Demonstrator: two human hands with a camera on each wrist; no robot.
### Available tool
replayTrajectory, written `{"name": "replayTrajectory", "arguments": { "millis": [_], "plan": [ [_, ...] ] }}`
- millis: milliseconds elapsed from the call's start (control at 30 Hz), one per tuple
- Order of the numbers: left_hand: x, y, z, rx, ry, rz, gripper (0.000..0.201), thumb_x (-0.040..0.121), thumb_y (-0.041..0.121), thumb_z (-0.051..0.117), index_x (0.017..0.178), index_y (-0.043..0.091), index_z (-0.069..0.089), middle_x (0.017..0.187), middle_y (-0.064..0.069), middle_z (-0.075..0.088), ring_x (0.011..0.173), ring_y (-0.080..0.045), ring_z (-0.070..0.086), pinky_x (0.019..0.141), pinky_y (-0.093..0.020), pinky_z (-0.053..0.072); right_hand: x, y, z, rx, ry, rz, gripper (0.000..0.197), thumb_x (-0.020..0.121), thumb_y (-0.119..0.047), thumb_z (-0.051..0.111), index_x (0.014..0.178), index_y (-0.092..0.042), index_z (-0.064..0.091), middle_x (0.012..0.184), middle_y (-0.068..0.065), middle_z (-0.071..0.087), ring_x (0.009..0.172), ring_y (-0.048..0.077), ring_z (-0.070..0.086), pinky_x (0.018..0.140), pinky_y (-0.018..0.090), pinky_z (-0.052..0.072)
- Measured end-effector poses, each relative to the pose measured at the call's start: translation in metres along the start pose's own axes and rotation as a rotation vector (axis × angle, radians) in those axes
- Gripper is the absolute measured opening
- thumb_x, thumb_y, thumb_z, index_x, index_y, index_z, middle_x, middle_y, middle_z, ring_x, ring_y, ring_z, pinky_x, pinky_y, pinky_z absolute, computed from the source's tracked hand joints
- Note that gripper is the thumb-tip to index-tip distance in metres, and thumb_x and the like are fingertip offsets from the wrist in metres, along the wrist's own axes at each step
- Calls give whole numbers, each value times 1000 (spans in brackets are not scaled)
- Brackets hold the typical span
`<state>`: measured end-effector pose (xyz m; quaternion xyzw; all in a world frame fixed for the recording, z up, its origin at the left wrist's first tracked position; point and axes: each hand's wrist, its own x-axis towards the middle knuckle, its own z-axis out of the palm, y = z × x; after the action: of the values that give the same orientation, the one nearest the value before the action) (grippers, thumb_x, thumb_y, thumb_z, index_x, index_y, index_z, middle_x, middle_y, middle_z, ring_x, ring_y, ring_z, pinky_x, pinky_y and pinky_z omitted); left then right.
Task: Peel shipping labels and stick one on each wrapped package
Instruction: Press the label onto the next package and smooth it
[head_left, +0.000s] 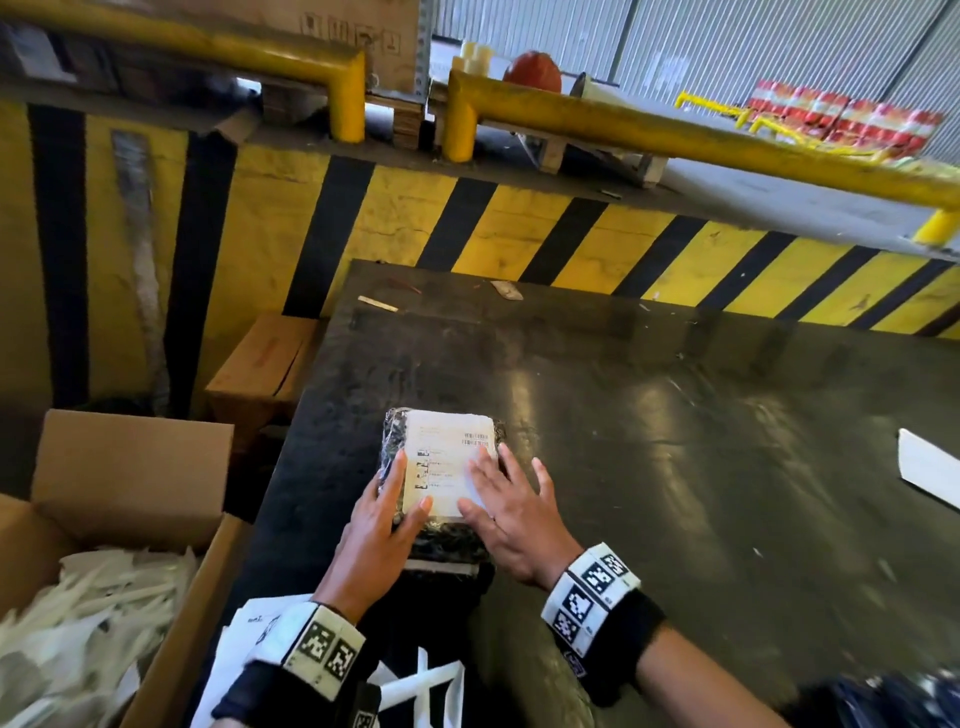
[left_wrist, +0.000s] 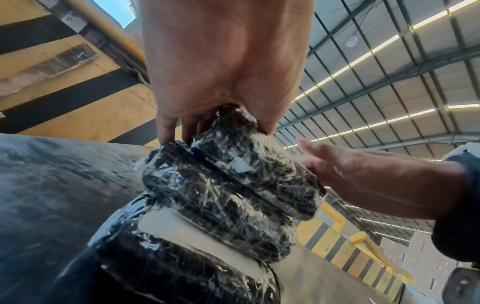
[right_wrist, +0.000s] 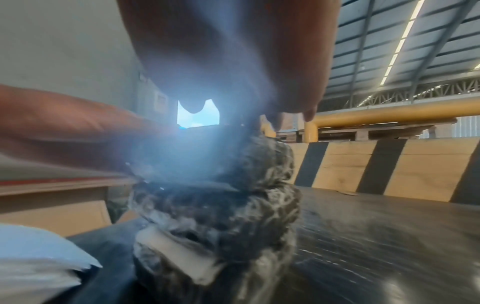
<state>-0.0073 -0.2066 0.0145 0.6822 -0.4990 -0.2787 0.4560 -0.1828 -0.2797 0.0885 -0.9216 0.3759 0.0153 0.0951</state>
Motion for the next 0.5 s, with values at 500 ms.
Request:
{"name": "replayTrajectory", "arguments": {
  "millis": [500],
  "plan": [
    [-11,25,-5,401,95,-24,58,94,54,38,147,35,26,156,-12,24,142,-26,25,114,-44,27,-45,30,31,8,305,-107,55,99,-51,18,130,-23,54,141,-7,50,136,19,36,110,38,14]
  ]
}}
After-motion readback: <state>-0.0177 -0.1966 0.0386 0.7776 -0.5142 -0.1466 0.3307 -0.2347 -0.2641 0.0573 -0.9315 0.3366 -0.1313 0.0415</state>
